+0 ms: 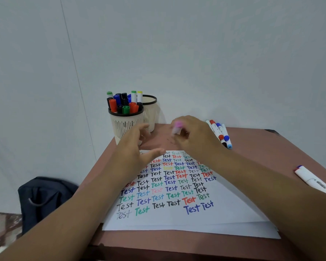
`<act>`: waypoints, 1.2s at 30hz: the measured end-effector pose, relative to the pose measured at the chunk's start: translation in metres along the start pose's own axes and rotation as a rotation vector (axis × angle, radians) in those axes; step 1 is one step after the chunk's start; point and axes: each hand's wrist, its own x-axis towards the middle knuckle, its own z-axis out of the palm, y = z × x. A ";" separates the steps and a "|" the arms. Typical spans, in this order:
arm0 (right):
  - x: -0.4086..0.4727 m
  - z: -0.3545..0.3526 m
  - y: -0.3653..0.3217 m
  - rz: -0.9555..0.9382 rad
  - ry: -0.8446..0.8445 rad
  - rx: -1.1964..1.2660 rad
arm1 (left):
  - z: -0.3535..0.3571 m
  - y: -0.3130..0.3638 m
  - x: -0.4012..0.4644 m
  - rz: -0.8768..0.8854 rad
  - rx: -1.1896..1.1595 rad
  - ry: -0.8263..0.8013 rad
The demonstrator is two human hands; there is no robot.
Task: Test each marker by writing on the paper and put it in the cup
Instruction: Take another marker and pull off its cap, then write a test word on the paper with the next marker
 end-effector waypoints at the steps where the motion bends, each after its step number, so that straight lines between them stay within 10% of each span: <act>1: 0.000 -0.003 -0.004 0.110 0.004 0.093 | 0.000 0.001 0.000 0.023 0.053 -0.024; 10: -0.006 -0.007 -0.028 0.510 0.002 0.906 | 0.002 0.002 -0.002 0.246 0.136 -0.111; 36: -0.087 -0.067 -0.003 0.772 0.158 0.953 | 0.003 0.016 -0.003 -0.061 0.309 -0.276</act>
